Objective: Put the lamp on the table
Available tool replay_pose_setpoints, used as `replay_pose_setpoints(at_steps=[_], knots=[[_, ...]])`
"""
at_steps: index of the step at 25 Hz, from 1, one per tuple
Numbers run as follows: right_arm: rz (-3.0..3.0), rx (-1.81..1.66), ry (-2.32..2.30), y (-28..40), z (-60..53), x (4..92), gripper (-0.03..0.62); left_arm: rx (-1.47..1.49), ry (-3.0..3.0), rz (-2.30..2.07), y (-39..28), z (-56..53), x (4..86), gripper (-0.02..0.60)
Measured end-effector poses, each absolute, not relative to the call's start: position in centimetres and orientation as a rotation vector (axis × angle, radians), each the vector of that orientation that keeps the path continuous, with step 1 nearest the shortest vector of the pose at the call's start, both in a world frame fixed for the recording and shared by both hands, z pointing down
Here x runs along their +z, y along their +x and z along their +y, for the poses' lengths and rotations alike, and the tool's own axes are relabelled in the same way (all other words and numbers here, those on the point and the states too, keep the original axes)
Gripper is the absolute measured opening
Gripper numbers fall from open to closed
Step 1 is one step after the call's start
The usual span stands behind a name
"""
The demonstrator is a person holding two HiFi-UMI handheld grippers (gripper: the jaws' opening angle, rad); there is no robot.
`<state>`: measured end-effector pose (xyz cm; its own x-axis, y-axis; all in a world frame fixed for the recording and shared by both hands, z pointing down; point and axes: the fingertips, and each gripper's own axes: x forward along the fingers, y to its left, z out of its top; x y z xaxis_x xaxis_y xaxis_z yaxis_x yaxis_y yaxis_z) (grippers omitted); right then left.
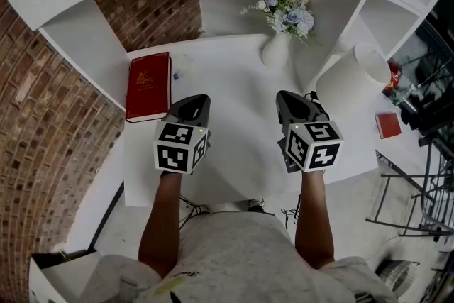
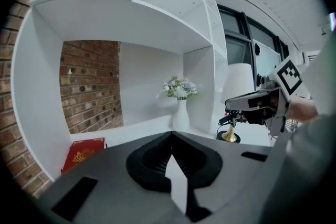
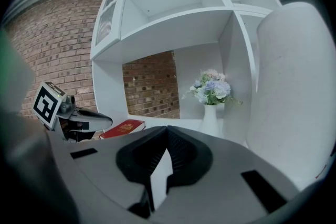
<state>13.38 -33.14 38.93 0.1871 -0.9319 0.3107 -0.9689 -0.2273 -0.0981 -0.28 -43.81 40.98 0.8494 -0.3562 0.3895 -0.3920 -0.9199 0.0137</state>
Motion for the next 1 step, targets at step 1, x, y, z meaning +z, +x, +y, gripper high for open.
replay_pose_setpoints(at_steps=[1], knots=[[-1.875, 0.467, 2.326, 13.34, -33.17, 38.93, 0.003, 0.593, 2.932, -0.591, -0.28, -43.75, 41.05, -0.002]])
